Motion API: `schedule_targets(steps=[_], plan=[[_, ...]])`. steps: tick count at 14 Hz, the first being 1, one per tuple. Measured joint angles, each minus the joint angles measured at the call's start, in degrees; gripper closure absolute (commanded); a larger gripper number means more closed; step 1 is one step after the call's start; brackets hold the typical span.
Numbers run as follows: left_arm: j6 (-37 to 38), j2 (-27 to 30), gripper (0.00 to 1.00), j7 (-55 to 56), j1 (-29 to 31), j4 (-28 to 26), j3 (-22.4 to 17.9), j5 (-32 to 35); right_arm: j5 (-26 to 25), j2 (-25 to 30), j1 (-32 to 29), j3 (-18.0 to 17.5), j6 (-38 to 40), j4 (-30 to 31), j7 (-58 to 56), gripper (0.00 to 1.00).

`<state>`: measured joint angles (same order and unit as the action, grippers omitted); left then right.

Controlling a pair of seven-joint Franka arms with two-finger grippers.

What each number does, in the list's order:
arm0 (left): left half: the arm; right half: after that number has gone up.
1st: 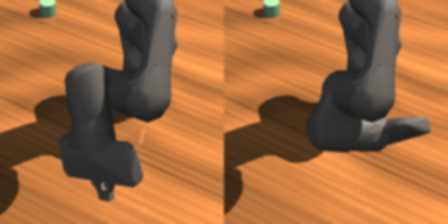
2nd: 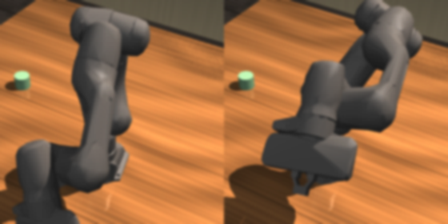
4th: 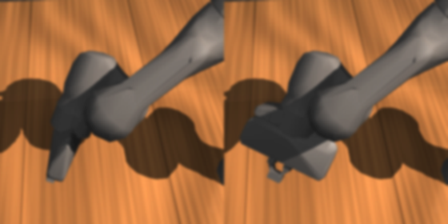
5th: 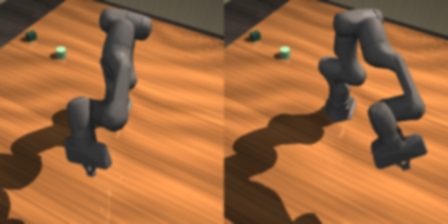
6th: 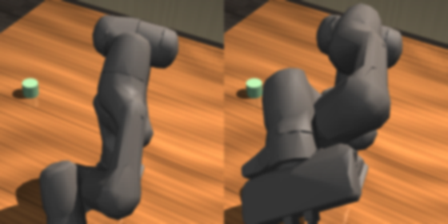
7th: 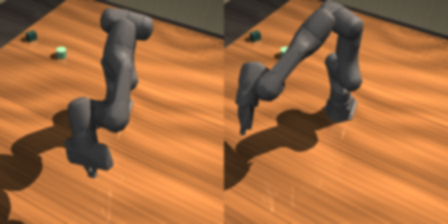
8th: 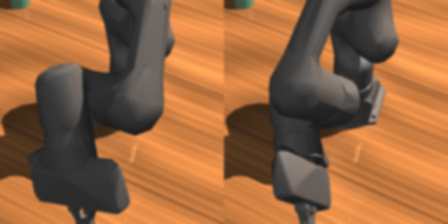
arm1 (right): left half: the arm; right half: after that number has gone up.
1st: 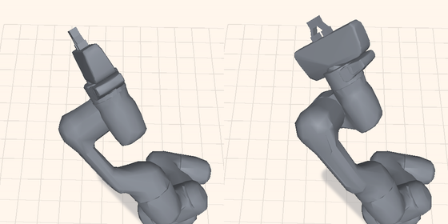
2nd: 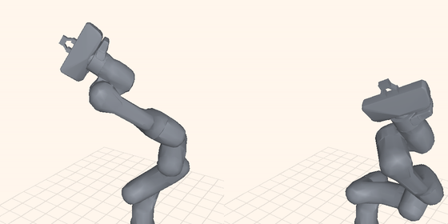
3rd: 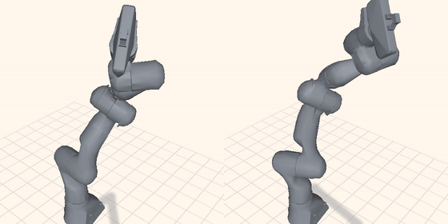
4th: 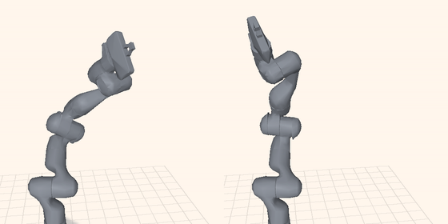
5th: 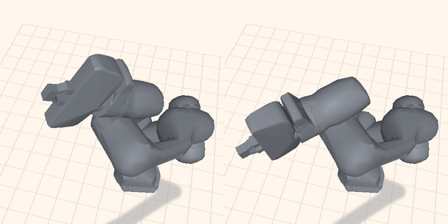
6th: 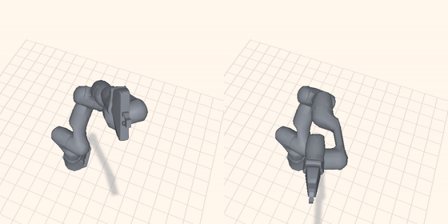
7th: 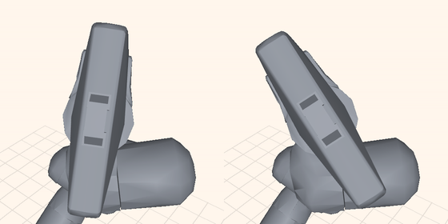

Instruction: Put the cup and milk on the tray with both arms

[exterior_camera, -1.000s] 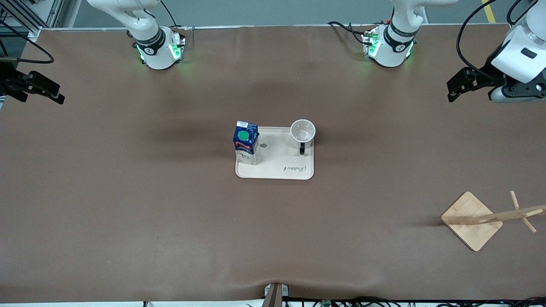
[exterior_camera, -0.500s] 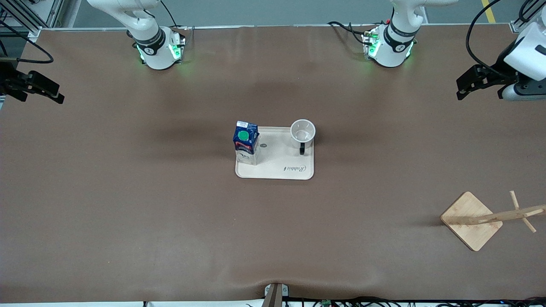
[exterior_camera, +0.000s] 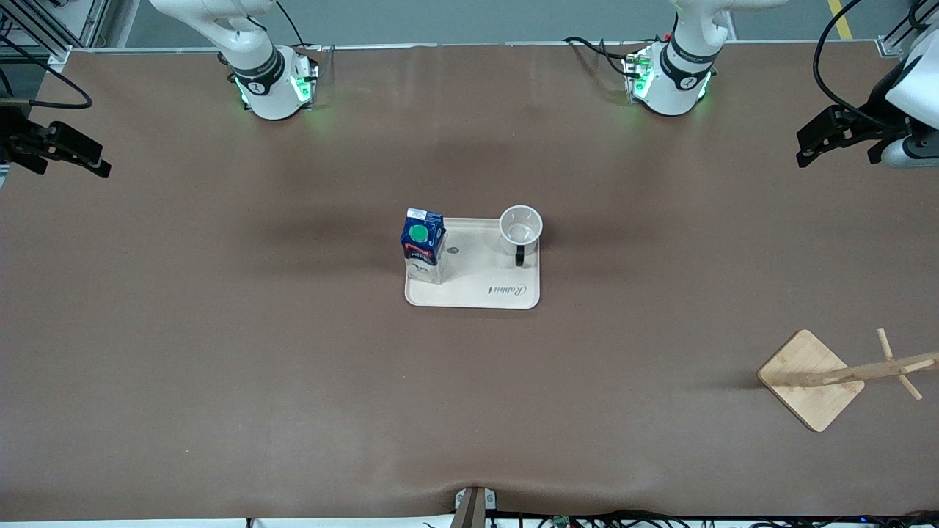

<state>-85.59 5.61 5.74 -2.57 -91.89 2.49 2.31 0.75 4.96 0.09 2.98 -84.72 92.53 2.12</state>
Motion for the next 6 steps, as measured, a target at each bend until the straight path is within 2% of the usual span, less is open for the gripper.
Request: schedule_targets(steps=[6], plan=[[0.34,-0.02,0.00,0.00,0.80,0.33,-0.14,0.00,0.00,-0.01,0.00,-0.02,0.84,0.00,0.00,0.00]])
